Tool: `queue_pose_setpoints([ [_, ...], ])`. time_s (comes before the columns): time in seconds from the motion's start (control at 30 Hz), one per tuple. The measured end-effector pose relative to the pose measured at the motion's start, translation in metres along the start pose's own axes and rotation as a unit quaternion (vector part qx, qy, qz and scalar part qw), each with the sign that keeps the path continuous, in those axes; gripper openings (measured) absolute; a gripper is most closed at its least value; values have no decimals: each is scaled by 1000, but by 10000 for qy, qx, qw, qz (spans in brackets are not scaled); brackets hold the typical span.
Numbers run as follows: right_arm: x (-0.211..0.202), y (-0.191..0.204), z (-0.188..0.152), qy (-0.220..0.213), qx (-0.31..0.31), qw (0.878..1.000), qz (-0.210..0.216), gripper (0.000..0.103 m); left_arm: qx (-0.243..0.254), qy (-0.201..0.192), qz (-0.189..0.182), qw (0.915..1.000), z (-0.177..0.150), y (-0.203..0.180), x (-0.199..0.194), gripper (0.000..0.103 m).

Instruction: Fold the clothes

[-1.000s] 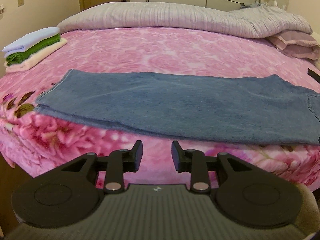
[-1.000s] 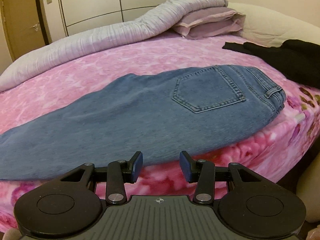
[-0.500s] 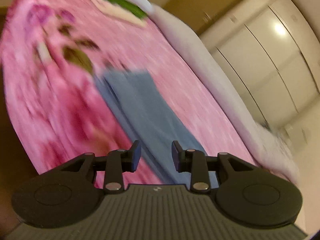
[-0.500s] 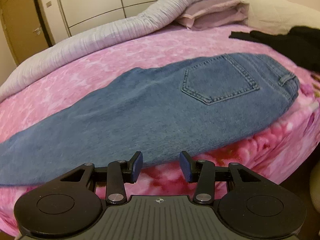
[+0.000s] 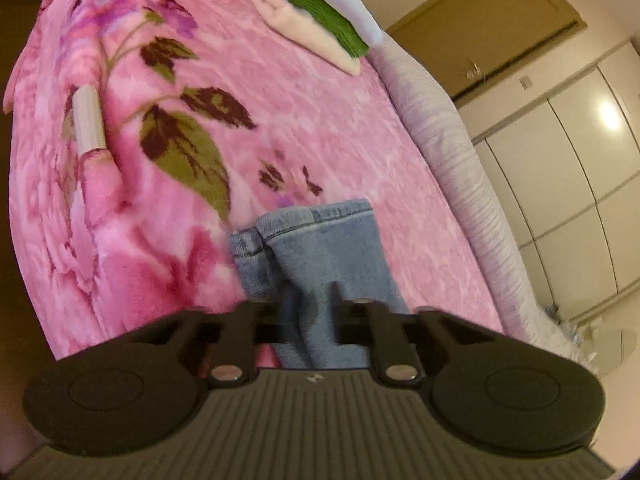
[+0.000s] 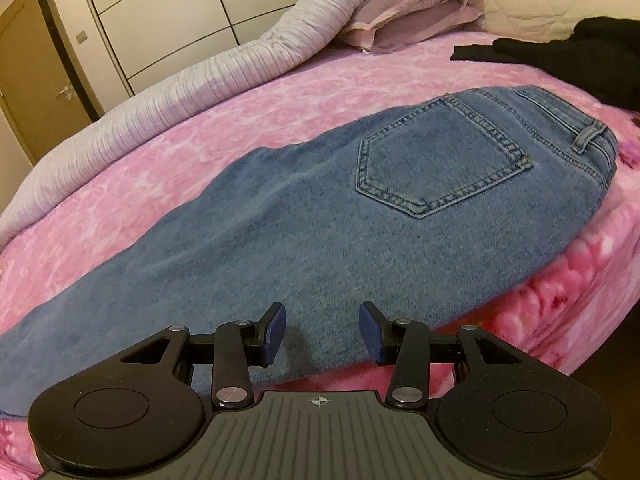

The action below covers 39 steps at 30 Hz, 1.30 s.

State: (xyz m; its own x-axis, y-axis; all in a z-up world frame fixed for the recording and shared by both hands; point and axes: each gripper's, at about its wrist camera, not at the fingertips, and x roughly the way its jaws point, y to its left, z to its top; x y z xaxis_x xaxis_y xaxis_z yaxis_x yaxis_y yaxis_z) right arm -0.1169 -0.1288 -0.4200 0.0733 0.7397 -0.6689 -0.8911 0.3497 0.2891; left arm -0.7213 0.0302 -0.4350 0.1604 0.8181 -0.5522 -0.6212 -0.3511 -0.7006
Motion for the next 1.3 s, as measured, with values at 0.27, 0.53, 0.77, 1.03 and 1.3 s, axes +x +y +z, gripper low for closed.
queue_pose_setpoints([
  [0.27,4,-2,3,7,-48,10000,18,45,805,-335,-238,9959,-5,-12,-28,0],
  [0.53,4,-5,5,53,11,10000,77,45,985,-205,97,9949,-18,5,-11,2],
  [0.77,0,-21,2,535,1184,9863,1016,45,973,-155,118,9951,-16,3,-13,2],
  [1.03,10,-81,-22,1021,3605,9091,1821,44,853,-128,96,9962,-14,6,-13,2],
  [1.3,7,-78,-14,507,3250,9245,1925,0,830,-211,-133,9962,-13,7,-21,0],
])
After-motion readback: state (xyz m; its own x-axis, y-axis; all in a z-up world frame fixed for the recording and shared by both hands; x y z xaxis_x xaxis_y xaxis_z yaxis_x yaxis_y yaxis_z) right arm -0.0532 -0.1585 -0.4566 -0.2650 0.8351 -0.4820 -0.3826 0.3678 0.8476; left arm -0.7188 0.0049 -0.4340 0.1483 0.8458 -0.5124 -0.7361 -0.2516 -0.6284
